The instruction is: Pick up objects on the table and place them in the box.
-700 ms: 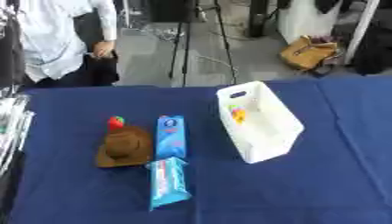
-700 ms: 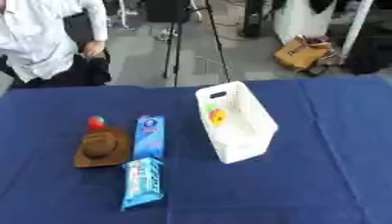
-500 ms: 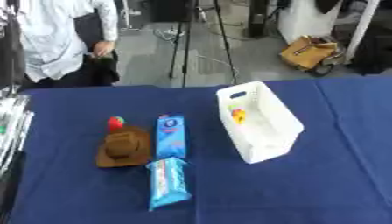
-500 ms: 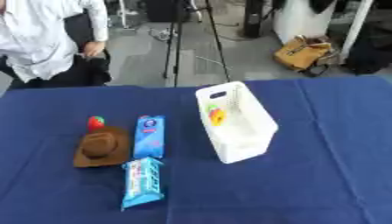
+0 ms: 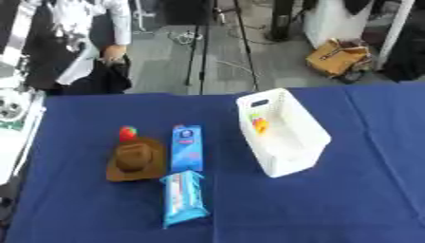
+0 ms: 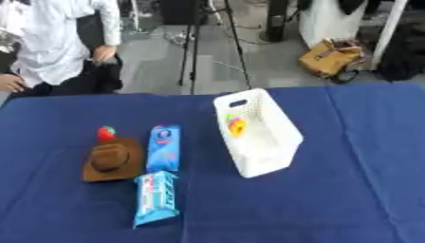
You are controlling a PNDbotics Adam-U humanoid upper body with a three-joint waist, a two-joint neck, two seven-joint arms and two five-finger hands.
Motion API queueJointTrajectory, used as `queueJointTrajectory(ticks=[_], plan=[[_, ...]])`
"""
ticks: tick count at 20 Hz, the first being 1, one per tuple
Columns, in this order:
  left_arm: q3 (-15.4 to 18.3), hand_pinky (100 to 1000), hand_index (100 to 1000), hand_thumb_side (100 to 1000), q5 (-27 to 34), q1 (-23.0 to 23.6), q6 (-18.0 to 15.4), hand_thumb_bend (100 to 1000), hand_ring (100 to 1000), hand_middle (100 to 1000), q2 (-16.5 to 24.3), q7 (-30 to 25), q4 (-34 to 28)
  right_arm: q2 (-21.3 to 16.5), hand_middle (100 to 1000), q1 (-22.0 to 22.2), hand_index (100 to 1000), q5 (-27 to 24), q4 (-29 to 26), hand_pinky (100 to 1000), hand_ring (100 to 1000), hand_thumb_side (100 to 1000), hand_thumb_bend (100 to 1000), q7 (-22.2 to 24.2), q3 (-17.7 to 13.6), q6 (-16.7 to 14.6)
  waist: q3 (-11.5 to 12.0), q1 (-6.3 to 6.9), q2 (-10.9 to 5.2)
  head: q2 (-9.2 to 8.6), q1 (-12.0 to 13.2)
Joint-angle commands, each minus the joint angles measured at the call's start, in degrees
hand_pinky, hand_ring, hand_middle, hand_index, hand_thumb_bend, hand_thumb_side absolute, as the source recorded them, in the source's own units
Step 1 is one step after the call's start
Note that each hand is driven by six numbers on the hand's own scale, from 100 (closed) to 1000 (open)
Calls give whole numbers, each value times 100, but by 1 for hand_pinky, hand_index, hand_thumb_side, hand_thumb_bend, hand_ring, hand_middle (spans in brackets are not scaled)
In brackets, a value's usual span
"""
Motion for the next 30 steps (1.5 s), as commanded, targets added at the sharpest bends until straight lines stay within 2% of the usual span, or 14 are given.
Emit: queueJointTrajectory(ticks=[1,5,7,12,15,16,20,21,23,25,26,27,29,30], plan=[[-315,954,1000,590,-784,-375,-122,100,946,982,276,-804,436,-162,824,-14,825,-46,-55,822,844,940,100,-10,4,22,-14,-6,-132,41,28],[-680,979,1000,582,-1524,-874,-496,100,973,952,201,-1769,1296,-181,824,-9,824,-59,-55,822,842,937,100,-10,42,33,-29,26,-158,53,47],[-769,988,1000,574,-1686,-1036,-644,100,977,950,151,-1988,1631,-182,824,-9,824,-66,-55,822,841,937,100,-10,54,39,-29,36,-162,51,56],[-940,1000,1000,690,-2164,-1336,-778,100,1000,1000,62,-2548,2560,-191,823,-30,821,-91,-55,820,837,932,100,-10,89,54,-52,72,-165,51,52],[-909,1000,1000,731,-2313,-1432,-834,100,1000,1000,8,-2669,2918,-193,824,-33,820,-99,-55,820,837,931,100,-10,103,65,-51,80,-166,68,44],[-903,1000,1000,929,-2336,-1439,-841,100,1000,1000,3,-2689,3021,-192,824,-31,816,-100,-55,819,836,927,100,-10,105,71,-51,83,-164,67,39],[-934,1000,1000,859,-2346,-1499,-907,100,1000,1000,4,-2653,3633,-194,823,-12,810,-112,-55,819,834,922,100,-10,108,112,-42,95,-168,84,26],[-962,1000,1000,852,-2381,-1496,-907,100,972,1000,42,-2601,3828,-196,823,2,808,-111,-55,819,834,921,100,-10,104,125,-32,104,-172,85,19],[-993,1000,1000,913,-2451,-1501,-916,100,1000,1000,79,-2504,4190,-199,822,21,805,-108,-55,819,833,917,100,-10,99,149,-15,118,-179,91,7],[-984,1000,1000,961,-2472,-1512,-927,154,1000,1000,97,-2519,4492,-196,822,31,803,-110,-55,818,833,915,100,-10,96,170,0,127,-184,102,-3],[-970,1000,1000,1000,-2470,-1520,-937,263,1000,1000,103,-2549,4594,-193,822,34,801,-112,-55,818,832,914,100,-10,96,178,6,129,-186,108,-6],[-929,1000,1000,1000,-2427,-1512,-935,408,1000,1000,107,-2602,4695,-185,821,39,799,-119,-55,817,832,913,100,-10,97,192,17,128,-188,127,-5],[-864,1000,1000,1000,-2318,-1500,-923,482,1000,1000,130,-2726,4827,-179,820,39,796,-129,-55,815,830,910,100,-10,98,213,28,125,-191,157,2],[-844,1000,1000,1000,-2286,-1491,-912,483,1000,1000,146,-2789,4857,-177,820,37,796,-134,-55,815,830,911,100,-10,96,218,30,123,-191,170,8]])
